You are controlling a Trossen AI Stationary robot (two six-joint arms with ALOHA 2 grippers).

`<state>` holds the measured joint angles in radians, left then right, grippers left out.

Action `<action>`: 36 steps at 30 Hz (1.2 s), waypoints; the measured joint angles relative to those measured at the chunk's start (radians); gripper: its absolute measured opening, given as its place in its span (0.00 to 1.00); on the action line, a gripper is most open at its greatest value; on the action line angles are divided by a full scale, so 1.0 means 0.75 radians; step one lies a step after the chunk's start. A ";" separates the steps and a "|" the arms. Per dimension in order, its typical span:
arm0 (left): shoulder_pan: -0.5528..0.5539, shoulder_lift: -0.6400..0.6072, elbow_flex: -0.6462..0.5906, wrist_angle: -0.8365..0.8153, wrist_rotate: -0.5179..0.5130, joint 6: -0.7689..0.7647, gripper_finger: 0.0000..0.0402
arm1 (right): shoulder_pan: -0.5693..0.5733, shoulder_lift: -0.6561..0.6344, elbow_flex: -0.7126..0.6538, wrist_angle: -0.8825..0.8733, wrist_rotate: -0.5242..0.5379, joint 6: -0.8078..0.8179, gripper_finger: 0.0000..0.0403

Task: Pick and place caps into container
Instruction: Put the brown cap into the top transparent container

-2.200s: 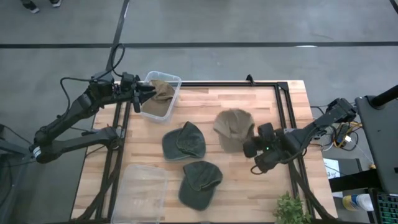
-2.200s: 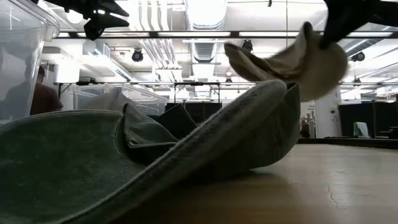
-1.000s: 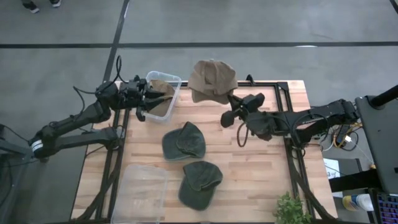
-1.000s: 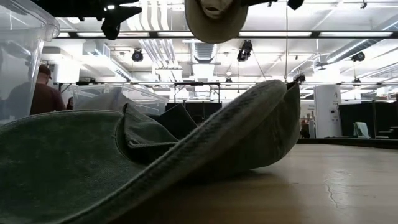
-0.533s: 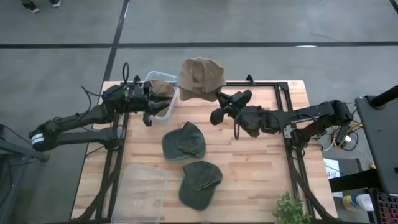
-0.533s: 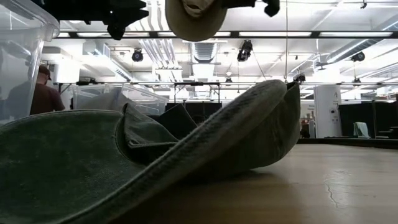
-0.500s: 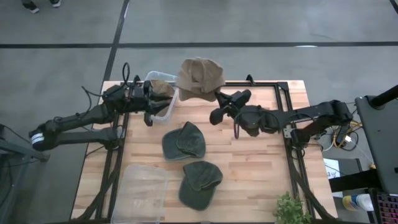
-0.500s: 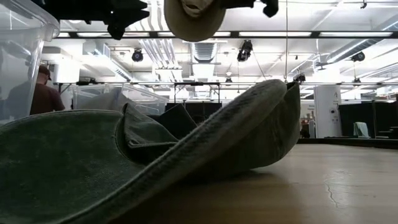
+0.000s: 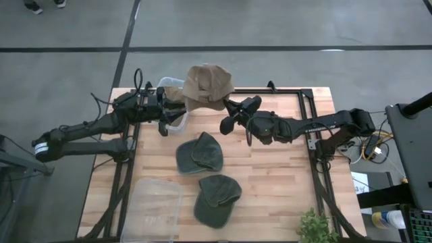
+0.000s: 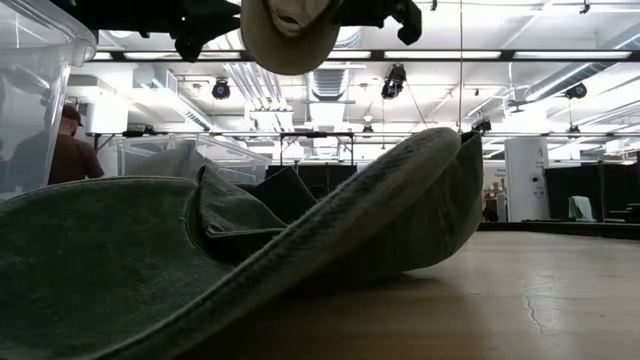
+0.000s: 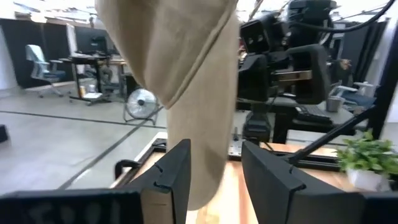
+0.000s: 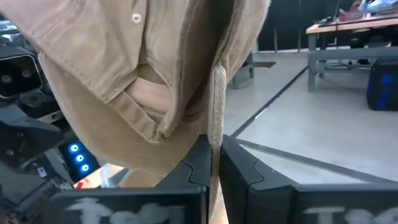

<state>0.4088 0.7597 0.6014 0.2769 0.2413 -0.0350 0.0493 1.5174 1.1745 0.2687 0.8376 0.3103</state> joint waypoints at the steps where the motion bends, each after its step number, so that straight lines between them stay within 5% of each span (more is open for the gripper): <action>1: 0.001 0.001 0.000 0.002 -0.010 0.008 0.34 | -0.001 0.012 0.015 0.002 -0.015 0.000 0.03; 12: 0.000 0.008 0.001 -0.057 -0.176 -0.005 0.32 | -0.002 0.164 0.228 -0.161 -0.042 -0.053 0.03; 19: 0.003 -0.003 0.020 -0.104 -0.217 -0.036 0.06 | -0.002 0.159 0.259 -0.252 -0.052 -0.057 0.03; 23: 0.002 -0.004 0.072 -0.202 -0.267 -0.089 0.02 | -0.003 0.151 0.259 -0.250 -0.103 -0.101 0.04; 27: 0.002 -0.004 0.177 -0.435 -0.322 -0.094 0.02 | -0.005 0.140 0.257 -0.288 -0.158 -0.154 0.15; 36: 0.019 0.007 0.449 -0.916 -0.581 -0.101 0.01 | -0.007 0.049 0.257 -0.514 -0.134 -0.195 0.56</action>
<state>0.4230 0.7650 0.9383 -0.4102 -0.1944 -0.1109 0.0439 1.5539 1.3674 -0.1171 0.7368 0.1643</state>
